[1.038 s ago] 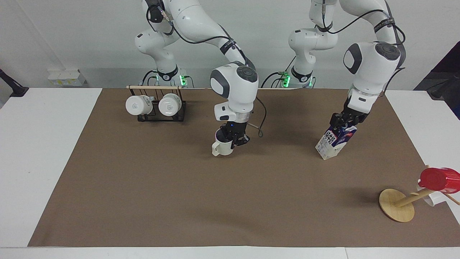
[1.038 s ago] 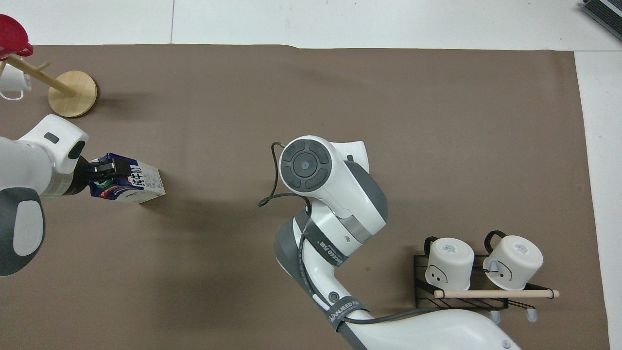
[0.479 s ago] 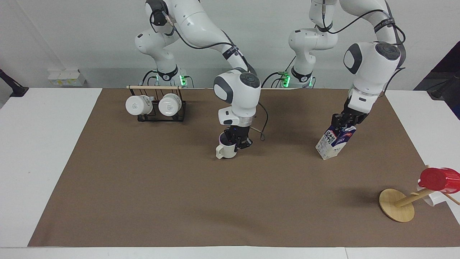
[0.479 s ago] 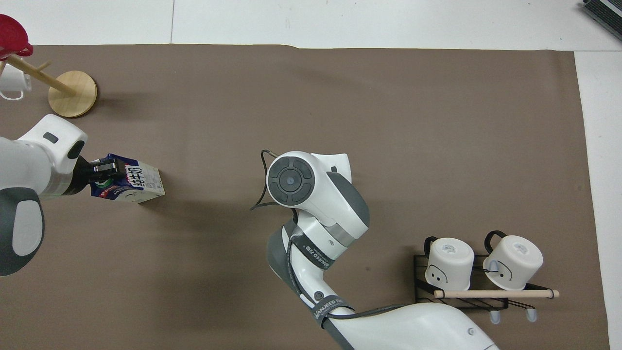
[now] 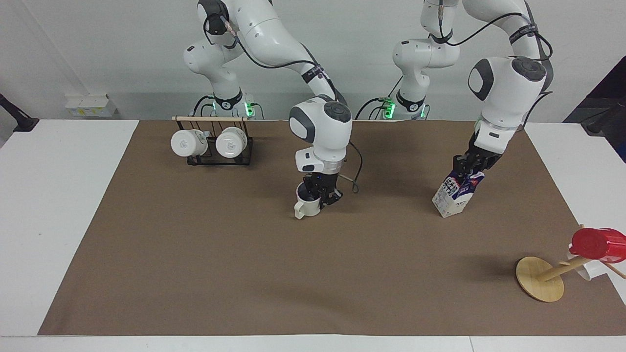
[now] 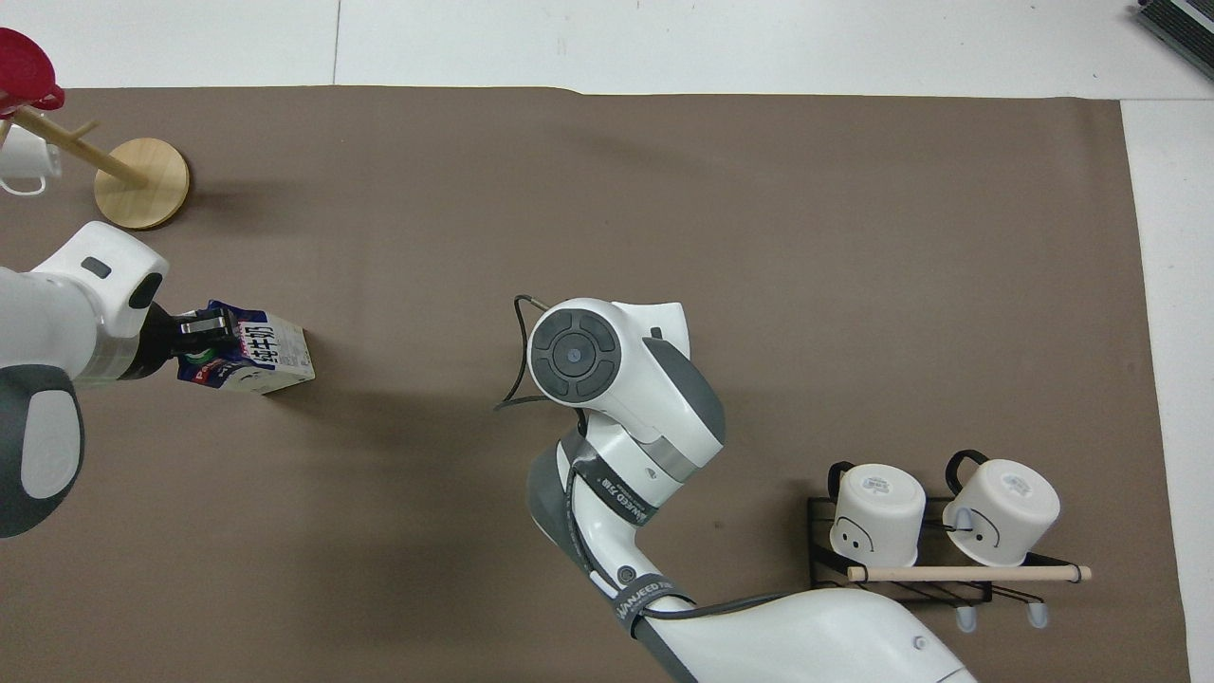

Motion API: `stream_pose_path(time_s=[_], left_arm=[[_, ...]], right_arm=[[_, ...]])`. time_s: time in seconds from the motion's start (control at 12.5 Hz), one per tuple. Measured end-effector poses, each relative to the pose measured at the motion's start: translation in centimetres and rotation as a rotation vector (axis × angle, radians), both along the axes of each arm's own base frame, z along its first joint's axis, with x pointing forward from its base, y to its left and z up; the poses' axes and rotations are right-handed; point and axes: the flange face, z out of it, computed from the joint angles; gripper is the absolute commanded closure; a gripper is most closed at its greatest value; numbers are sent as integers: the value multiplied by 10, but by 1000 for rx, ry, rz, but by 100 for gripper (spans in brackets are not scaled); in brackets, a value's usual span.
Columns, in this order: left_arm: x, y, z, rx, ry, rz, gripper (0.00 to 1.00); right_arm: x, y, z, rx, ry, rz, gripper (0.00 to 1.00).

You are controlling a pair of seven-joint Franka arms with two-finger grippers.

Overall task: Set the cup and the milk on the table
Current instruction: 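Lower the mug at the table center while the left gripper lifts the carton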

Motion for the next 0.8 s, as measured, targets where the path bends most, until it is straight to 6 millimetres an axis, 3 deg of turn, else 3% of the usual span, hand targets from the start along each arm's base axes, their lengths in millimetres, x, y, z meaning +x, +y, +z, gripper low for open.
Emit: stream_pose_path(time_s=[0.24,0.48,0.8], left_arm=[[5,3,16,0,-15,-3,59],[9,1,40,1,-3,-10,59],[6,-23,51,4,26,-57,59]], right_arm=[[4,-3,4,5,-7,-8,0],[6,-2,22,25,-31,-8,0],[4,-4,59,66,-50,13,0]])
